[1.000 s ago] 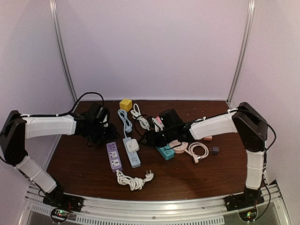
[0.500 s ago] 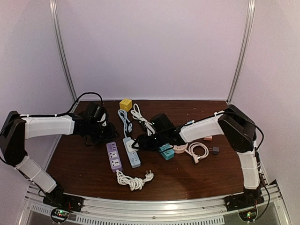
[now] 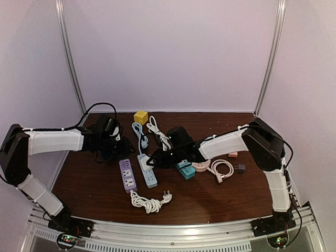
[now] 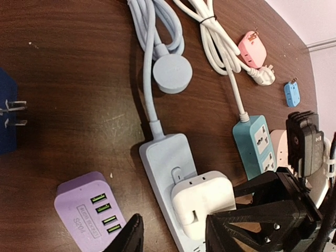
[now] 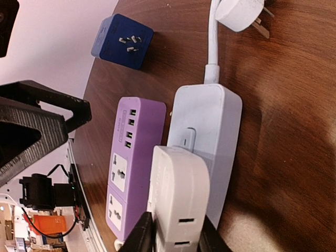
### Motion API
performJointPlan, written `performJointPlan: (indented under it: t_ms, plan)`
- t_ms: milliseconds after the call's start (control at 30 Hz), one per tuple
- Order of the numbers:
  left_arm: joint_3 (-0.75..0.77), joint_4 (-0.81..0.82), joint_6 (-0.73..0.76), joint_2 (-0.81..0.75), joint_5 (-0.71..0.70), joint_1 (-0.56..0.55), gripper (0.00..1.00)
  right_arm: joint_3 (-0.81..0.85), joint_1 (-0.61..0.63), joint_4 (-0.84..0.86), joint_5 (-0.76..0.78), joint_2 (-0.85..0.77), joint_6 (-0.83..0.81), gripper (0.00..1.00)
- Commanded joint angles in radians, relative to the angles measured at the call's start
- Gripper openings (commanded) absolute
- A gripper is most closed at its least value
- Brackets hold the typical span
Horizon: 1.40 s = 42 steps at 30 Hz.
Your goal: Pull the plug off the socket
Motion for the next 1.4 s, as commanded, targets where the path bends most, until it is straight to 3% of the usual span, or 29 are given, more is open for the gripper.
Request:
performJointPlan:
  t_ms: [0,167,433,833,1067,1367]
  plan:
    - [0.0,0.066,0.016,0.022,0.033,0.008,0.41,0.006,0.008,0.02,-0.012,-0.005,0.011,0.23]
    - [0.001,0.12,0.019,0.04,0.081,0.008,0.41,-0.039,0.009,0.035,-0.019,-0.034,0.051,0.06]
    - [-0.02,0.219,-0.019,0.095,0.141,0.005,0.33,-0.164,0.008,0.061,0.01,-0.118,0.093,0.03]
    - [0.011,0.344,-0.07,0.232,0.196,-0.007,0.0,-0.175,0.009,0.029,0.033,-0.136,0.084,0.01]
    - [0.01,0.336,-0.085,0.269,0.198,-0.013,0.0,-0.164,0.009,0.023,0.033,-0.137,0.079,0.01]
    - [0.058,0.165,-0.062,0.297,0.135,-0.035,0.0,-0.156,0.008,0.009,0.044,-0.159,0.069,0.01]
